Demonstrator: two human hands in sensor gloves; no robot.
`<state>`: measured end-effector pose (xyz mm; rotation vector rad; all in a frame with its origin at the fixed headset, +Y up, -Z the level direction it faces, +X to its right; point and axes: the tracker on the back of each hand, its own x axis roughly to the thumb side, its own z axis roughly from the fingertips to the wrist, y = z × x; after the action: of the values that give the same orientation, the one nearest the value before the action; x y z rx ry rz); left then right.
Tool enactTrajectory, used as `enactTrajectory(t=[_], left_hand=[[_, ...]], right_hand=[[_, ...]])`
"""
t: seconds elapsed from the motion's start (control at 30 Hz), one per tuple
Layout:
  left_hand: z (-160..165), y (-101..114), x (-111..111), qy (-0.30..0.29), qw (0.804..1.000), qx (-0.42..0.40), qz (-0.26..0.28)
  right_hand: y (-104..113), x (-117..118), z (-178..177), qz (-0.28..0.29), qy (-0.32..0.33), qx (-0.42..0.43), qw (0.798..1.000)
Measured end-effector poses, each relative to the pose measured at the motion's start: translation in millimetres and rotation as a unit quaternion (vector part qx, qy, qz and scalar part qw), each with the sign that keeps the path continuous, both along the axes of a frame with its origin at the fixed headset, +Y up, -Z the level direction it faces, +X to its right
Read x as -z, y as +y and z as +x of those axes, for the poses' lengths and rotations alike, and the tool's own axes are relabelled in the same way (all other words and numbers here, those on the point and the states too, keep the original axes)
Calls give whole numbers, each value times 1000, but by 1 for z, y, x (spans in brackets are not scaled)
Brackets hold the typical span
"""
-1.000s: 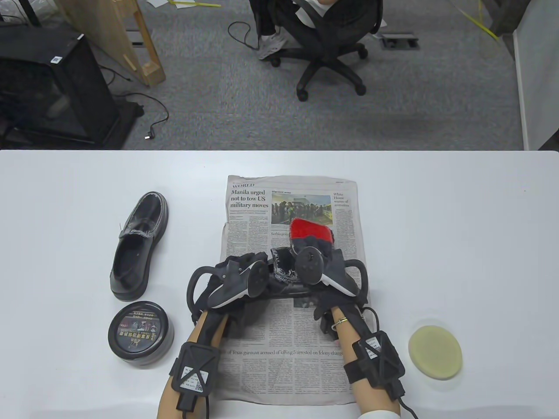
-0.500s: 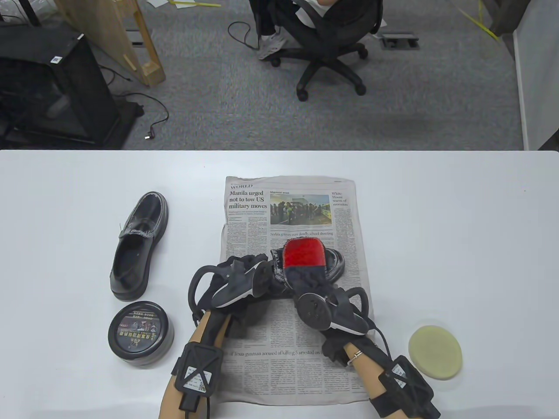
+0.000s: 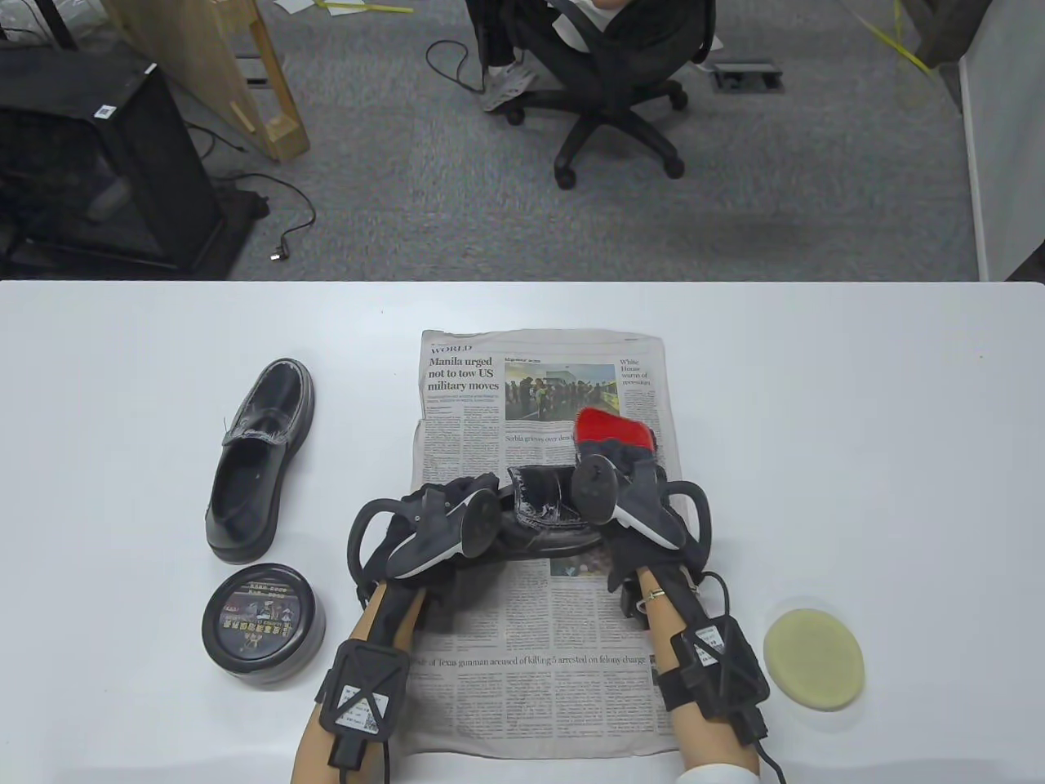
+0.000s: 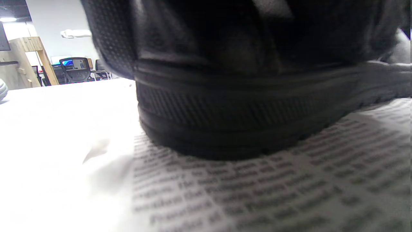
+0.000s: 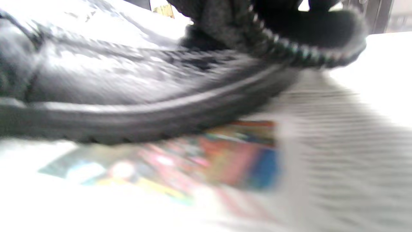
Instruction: Dip and apply leather care cream with polishing sponge on shoes
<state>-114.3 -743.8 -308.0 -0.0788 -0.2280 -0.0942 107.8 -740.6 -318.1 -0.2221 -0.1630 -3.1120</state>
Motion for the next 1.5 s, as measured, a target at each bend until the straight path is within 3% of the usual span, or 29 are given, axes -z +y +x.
enactTrajectory(t=[0.17,0.23,0.3,0.4,0.47,0.63,0.73,0.87,1.0,1.13,1.2,1.3,1.4,1.5], left_hand=[[0,-1,1,-4,1000,-2,-5],[1,-1,1,-5,1000,-6,-8],[3,-1,1,-8,1000,4,-12],[4,0,1,-12,1000,12,-12],[3,-1,1,-14,1000,9,-11],[2,-2,1,-13,1000,-2,-9],[1,-2,0,-8,1000,-5,-9],[1,-2,0,-2,1000,-6,-7],[1,-2,0,1,1000,-2,-10],[1,-3,1,-4,1000,-4,-16],[1,-3,1,-8,1000,-6,-17],[2,-3,1,-12,1000,-3,-21],[2,-3,2,-16,1000,-4,-22],[2,-3,2,-19,1000,-5,-22]], right_hand=[[-7,-45,-6,65,90,-41,993],[-5,-56,-14,60,119,-14,991],[2,-61,-27,43,152,68,985],[13,-52,-43,37,161,173,971],[18,-33,-52,15,141,229,963],[13,7,-55,-28,70,197,978],[5,18,-41,-46,17,152,987],[4,13,-21,-22,4,81,997],[0,-13,-6,16,44,-25,999],[-4,-40,-13,43,90,-27,995],[-2,-48,-19,45,109,-9,993],[7,-51,-34,28,134,114,984],[18,-42,-48,28,139,192,971],[22,-23,-61,22,125,213,969]])
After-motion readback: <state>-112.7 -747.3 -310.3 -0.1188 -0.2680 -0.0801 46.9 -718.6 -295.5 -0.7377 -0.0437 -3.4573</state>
